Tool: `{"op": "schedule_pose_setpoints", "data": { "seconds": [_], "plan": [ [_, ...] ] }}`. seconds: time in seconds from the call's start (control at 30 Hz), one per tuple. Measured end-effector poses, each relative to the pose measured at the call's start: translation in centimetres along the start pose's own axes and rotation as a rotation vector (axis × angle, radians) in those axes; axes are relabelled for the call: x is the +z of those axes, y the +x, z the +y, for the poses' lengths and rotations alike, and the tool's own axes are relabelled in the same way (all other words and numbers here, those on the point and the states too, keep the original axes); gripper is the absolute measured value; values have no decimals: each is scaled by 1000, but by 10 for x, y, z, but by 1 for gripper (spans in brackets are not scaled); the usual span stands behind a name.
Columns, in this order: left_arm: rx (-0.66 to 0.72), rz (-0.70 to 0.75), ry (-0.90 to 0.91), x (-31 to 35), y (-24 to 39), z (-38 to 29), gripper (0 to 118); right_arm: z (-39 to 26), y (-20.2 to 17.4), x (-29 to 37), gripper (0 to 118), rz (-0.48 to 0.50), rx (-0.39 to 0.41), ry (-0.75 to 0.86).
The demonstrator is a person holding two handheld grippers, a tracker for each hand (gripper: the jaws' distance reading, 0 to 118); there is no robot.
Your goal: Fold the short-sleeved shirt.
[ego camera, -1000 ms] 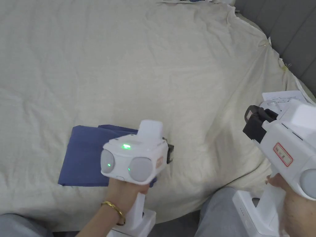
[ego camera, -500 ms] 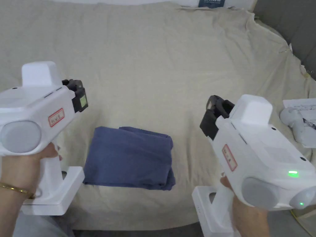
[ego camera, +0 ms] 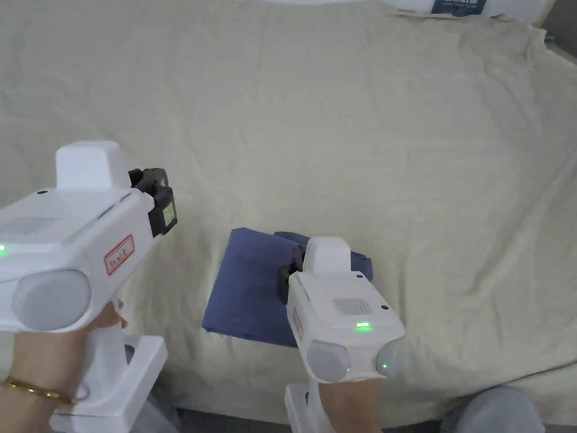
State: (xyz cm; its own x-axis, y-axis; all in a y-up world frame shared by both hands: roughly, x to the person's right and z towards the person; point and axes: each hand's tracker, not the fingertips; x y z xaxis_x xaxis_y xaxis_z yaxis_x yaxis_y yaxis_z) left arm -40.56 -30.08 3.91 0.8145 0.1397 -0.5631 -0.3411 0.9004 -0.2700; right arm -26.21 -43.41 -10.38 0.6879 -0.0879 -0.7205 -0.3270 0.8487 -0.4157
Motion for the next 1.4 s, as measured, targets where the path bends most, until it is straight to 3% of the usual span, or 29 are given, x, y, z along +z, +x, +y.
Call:
{"op": "schedule_pose_setpoints", "data": {
  "seconds": [0.17,0.27,0.33,0.37,0.47,0.5,0.67,0.9,1.0,1.1,1.2,1.27,1.33,1.4],
  "plan": [
    [0,-1,-30,-8,-2,-6,0,-36,3,-25,0,14,-8,-90],
    [11,-25,-44,-14,-5,-8,0,-32,2,-18,0,9,44,-49],
    [103,-100,-77,-20,-12,-5,6,-31,6,-20,0,21,14,-57],
    [171,-154,-113,-25,-17,-2,18,-32,8,-19,0,28,-13,-57],
    [281,-283,-254,-50,-29,3,104,-31,8,-20,0,29,-17,-61],
    [296,-319,-265,-57,-32,1,118,-31,8,-19,0,29,-15,-63],
    [410,-550,-550,-109,-48,-2,118,-29,13,-18,0,45,-57,-74],
    [239,-570,-911,-155,-41,-31,118,-29,12,-18,0,46,-65,-81],
    [280,-575,-959,-162,-38,-39,118,-28,13,-18,0,48,-60,-82],
    [301,-569,-957,-162,-27,-46,98,-28,14,-18,0,52,-68,-86],
    [135,-558,-935,-154,-12,-48,90,-27,14,-18,0,55,-79,-89],
    [49,-459,-947,-150,-2,-46,79,-26,15,-18,0,57,-95,-93],
    [62,-422,-955,-151,-1,-43,47,-24,16,-19,0,67,-110,-102],
    [146,-412,-959,-151,-1,-40,30,-20,16,-18,0,66,-123,-111]
  ]
}}
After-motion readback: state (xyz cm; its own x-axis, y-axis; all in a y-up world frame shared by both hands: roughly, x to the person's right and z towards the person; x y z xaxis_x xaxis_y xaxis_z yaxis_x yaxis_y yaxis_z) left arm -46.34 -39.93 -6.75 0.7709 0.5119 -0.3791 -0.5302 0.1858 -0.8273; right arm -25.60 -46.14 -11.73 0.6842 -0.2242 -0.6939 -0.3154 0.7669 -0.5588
